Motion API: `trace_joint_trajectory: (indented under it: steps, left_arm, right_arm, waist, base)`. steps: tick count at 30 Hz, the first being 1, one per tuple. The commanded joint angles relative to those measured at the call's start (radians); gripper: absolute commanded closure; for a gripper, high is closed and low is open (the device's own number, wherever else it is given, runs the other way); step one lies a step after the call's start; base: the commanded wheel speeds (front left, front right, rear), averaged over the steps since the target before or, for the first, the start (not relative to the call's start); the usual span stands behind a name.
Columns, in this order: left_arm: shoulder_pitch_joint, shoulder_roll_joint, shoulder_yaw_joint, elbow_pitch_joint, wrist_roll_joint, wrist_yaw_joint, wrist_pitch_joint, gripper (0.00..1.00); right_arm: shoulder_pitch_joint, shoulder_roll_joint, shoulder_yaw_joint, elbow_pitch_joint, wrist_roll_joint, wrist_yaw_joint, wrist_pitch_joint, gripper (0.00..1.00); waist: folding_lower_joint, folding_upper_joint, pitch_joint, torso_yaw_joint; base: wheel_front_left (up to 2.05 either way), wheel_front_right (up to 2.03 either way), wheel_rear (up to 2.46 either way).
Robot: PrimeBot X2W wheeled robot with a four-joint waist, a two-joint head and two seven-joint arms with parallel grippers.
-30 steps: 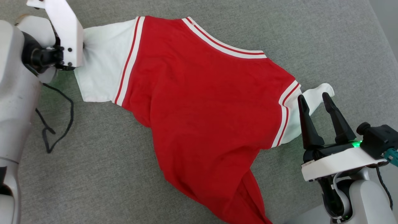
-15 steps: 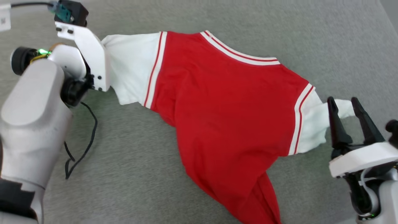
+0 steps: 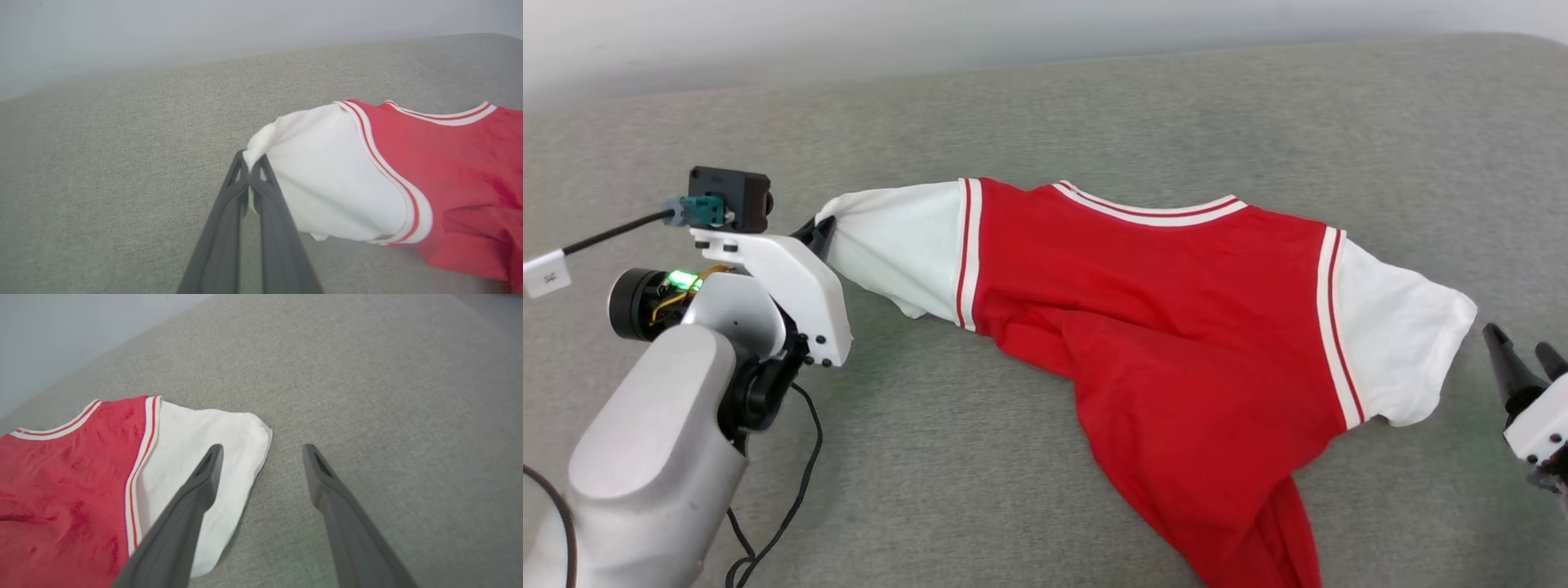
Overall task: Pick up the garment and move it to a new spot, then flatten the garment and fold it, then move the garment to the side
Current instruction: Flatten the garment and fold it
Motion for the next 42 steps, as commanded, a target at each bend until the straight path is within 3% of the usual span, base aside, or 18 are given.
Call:
trace_joint_trajectory:
  steps: [1, 5, 12, 19, 21, 22, 32, 42]
  left_arm:
    - [0.028, 0.008, 0.007, -0.045, -0.007, 0.015, -0.002, 1.00]
    - [0.054, 0.012, -0.003, -0.147, 0.002, 0.040, 0.016, 1.00]
    - [0.031, 0.003, -0.012, -0.232, 0.012, 0.055, 0.017, 1.00]
    - [0.030, 0.003, -0.014, -0.238, 0.011, 0.050, 0.000, 1.00]
    - [0.036, 0.004, -0.012, -0.232, 0.007, 0.049, -0.003, 1.00]
    - [0.039, 0.005, -0.011, -0.229, 0.006, 0.047, -0.007, 1.00]
    - [0.036, 0.025, 0.005, -0.209, 0.016, 0.046, -0.059, 1.00]
    - [-0.074, 0.051, 0.054, -0.200, 0.077, 0.078, -0.160, 1.00]
  right_arm:
    - [-0.040, -0.022, -0.002, 0.037, 0.017, 0.000, 0.069, 0.00]
    - [-0.135, -0.077, 0.003, 0.133, 0.035, 0.000, 0.253, 0.00]
    - [-0.264, -0.125, -0.001, 0.252, -0.020, 0.000, 0.412, 0.00]
    - [-0.269, -0.076, 0.004, 0.353, -0.052, -0.001, 0.523, 0.00]
    - [-0.265, -0.064, 0.010, 0.353, -0.050, 0.000, 0.542, 0.86]
    - [-0.266, -0.064, 0.012, 0.349, -0.051, 0.000, 0.549, 1.00]
    - [-0.311, -0.164, 0.073, 0.196, -0.061, 0.000, 0.450, 1.00]
    - [-0.404, -0.249, 0.246, 0.017, -0.045, -0.001, 0.331, 1.00]
  waist:
    - [0.0000, 0.0000, 0.002, 0.036]
    - [0.0000, 0.0000, 0.043, 0.073]
    - [0.0000, 0.0000, 0.111, 0.116]
    - [0.0000, 0.0000, 0.136, 0.128]
    - [0.0000, 0.0000, 0.132, 0.126]
    - [0.0000, 0.0000, 0.127, 0.124]
    - [0.0000, 0.0000, 0.021, 0.107]
    - [0.0000, 0.0000, -0.130, 0.077]
  base:
    - [0.00, 0.00, 0.00]
    - [0.00, 0.00, 0.00]
    - [0.00, 0.00, 0.00]
    - [0.00, 0.00, 0.00]
    - [0.00, 0.00, 0.00]
    - [0.00, 0.00, 0.00]
    - [0.00, 0.00, 0.00]
    - [0.00, 0.00, 0.00]
